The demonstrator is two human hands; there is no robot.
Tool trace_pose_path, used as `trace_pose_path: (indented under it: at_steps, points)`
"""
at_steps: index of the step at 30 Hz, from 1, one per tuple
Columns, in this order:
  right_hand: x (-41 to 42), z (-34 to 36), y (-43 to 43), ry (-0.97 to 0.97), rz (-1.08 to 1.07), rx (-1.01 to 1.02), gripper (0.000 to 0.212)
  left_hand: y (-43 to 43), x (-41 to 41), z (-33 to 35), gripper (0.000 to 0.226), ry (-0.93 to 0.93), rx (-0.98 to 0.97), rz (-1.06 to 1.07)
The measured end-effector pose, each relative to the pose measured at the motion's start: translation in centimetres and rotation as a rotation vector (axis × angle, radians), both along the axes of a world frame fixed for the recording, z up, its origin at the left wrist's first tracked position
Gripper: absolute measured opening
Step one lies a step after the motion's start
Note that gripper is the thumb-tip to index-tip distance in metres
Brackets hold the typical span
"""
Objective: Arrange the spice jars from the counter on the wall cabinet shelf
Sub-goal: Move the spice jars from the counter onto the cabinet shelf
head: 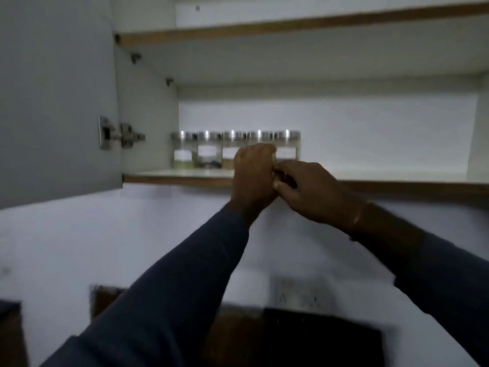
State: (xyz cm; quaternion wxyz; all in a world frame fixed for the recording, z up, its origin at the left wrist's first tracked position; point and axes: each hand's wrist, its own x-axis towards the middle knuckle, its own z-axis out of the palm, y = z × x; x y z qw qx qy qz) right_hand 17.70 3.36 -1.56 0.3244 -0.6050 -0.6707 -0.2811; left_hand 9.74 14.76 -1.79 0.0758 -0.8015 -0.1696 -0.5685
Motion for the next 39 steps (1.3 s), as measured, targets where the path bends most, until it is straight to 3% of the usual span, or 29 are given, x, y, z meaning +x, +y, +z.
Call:
trace_pose_path:
  at_steps: [2, 5, 9, 12, 14, 19, 23, 28, 33, 35, 37, 39]
  points:
    - [-0.7, -5.2, -3.4, 0.113, 0.089, -0.027, 0.028, -2.1, -1.2, -5.4, 0.040, -0.021, 0.033, -0.139]
    - [-2.1, -16.0, -7.4, 0.381, 0.152, -0.174, 0.030, -5.7, -4.5, -17.8, 0.038, 0.036, -0.197, -0.322]
    - [-4.7, -36.0, -11.4, 0.618, -0.020, -0.724, 0.050, -11.2, -10.0, -38.3, 0.037, 0.254, -0.846, -0.266]
    - [-7.8, -45.1, -13.9, 0.722, -0.056, -1.016, 0.076, -15.3, -13.6, -47.2, 0.038, 0.350, -1.211, -0.169]
    - [-9.5, -48.2, -14.5, 0.686, -0.050, -1.073, 0.087, -17.2, -15.0, -50.5, 0.039, 0.320, -1.373, -0.120]
    - [-10.8, -52.0, -13.4, 0.396, -0.217, -1.074, 0.089, -19.5, -15.6, -52.2, 0.038, 0.399, -1.550, -0.160]
    - [-9.5, -52.0, -12.3, 0.416, -0.186, -0.978, 0.075, -18.9, -15.7, -52.0, 0.041, 0.441, -1.592, -0.168]
    - [-8.1, -51.7, -12.0, 0.415, -0.198, -1.071, 0.094, -18.2, -15.2, -51.4, 0.047, 0.440, -1.627, -0.173]
    - [-7.8, -50.7, -11.2, 0.049, -0.218, -1.196, 0.096, -17.8, -15.6, -50.8, 0.052, 0.440, -1.668, -0.190]
    - [-7.5, -49.9, -11.1, 0.111, -0.177, -1.250, 0.095, -17.5, -16.2, -50.8, 0.055, 0.441, -1.650, -0.179]
    - [-7.0, -47.7, -11.1, 0.471, -0.106, -1.237, 0.084, -16.7, -17.0, -50.1, 0.051, 0.378, -1.658, -0.185]
    - [-6.6, -44.3, -10.9, 0.734, -0.022, -1.108, 0.063, -15.3, -17.5, -48.3, 0.034, 0.133, -1.715, -0.248]
